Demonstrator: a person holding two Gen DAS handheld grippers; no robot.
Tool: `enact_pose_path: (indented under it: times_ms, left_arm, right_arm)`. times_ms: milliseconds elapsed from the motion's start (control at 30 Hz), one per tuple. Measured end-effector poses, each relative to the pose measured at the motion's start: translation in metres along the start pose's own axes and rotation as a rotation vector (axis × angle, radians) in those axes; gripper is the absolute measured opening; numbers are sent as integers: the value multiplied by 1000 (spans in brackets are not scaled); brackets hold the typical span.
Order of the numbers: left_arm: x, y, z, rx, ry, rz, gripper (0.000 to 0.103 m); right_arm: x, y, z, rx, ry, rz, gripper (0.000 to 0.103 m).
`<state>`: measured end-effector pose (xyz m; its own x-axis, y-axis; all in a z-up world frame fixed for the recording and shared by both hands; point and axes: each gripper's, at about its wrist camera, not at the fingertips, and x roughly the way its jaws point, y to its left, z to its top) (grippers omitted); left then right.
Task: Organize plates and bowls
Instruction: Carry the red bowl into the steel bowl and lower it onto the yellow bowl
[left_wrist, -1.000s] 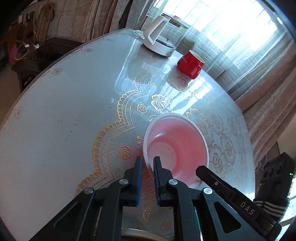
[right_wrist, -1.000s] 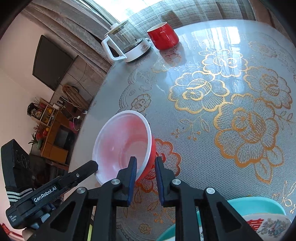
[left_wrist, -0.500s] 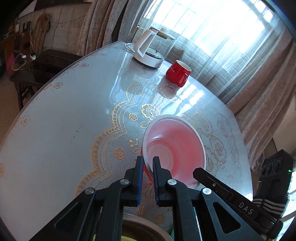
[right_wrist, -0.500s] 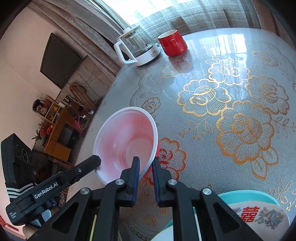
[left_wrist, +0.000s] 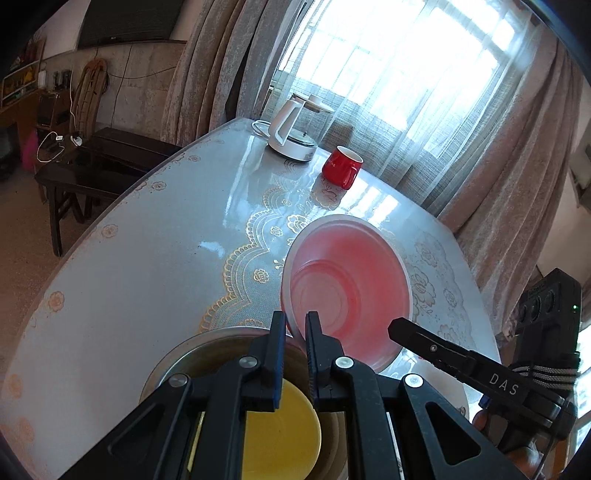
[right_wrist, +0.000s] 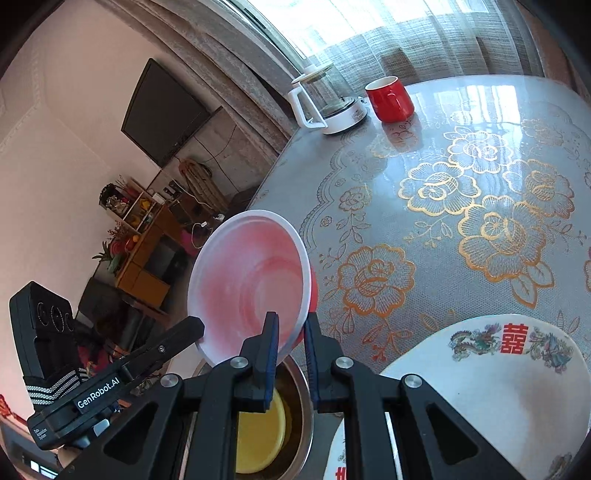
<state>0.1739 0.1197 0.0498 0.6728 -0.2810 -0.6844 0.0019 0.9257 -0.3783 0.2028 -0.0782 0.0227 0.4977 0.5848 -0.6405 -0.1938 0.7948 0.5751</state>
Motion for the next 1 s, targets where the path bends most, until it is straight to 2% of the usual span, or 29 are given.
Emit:
enact_pose_path:
  times_ms: [100,400,733,1000]
  left_arm:
    - [-16,2,-16,5,-25,15,11]
    - [-43,22,-56,-39,-34,37,11]
    - [-63,33,-75,-59,-43,25,11]
    - [-64,40,-78,-94,-25,-1,11]
  right_arm:
    - [-7,12,-10,-36,5,14,14]
    - [-11,31,-45,-92,42,43,14]
    - [-19,47,-65,-122,60,83,14]
    - [-17,42,-71,-107,77,105,14]
